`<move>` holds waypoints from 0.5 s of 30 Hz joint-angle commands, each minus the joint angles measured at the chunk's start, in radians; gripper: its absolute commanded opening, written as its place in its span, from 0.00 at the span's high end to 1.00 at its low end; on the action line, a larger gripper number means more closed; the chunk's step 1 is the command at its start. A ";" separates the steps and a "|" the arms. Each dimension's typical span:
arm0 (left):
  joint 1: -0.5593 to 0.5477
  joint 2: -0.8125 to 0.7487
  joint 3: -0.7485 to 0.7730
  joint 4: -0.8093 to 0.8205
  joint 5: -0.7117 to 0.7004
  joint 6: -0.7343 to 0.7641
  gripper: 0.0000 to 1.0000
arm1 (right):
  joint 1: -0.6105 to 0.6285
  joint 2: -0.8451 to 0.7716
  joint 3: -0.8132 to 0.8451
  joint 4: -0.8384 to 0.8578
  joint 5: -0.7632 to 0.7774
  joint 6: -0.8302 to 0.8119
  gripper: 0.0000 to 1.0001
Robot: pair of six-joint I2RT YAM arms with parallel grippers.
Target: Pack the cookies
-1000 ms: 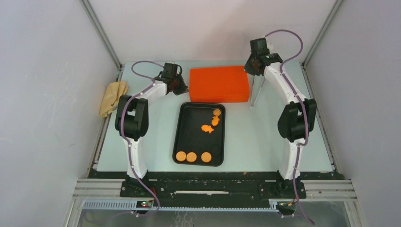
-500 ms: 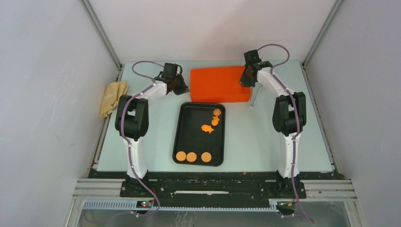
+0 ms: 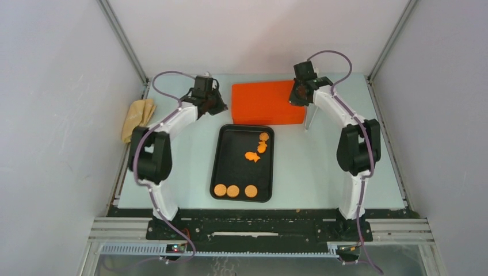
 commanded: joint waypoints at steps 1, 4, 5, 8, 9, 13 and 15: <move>-0.028 -0.245 -0.076 0.039 -0.154 0.065 1.00 | 0.046 -0.188 -0.063 0.122 0.091 -0.062 0.99; -0.056 -0.360 -0.134 0.039 -0.230 0.113 1.00 | 0.056 -0.241 -0.115 0.144 0.106 -0.069 0.98; -0.067 -0.394 -0.155 0.040 -0.250 0.123 1.00 | 0.058 -0.256 -0.131 0.147 0.110 -0.070 0.98; -0.095 -0.483 -0.223 0.051 -0.284 0.133 1.00 | 0.061 -0.301 -0.188 0.164 0.125 -0.072 0.97; -0.102 -0.519 -0.244 0.056 -0.288 0.131 1.00 | 0.059 -0.317 -0.212 0.172 0.131 -0.071 0.97; -0.129 -0.587 -0.311 0.081 -0.301 0.138 1.00 | 0.058 -0.368 -0.305 0.215 0.137 -0.067 0.96; -0.136 -0.596 -0.323 0.082 -0.305 0.147 1.00 | 0.059 -0.380 -0.331 0.228 0.138 -0.063 0.92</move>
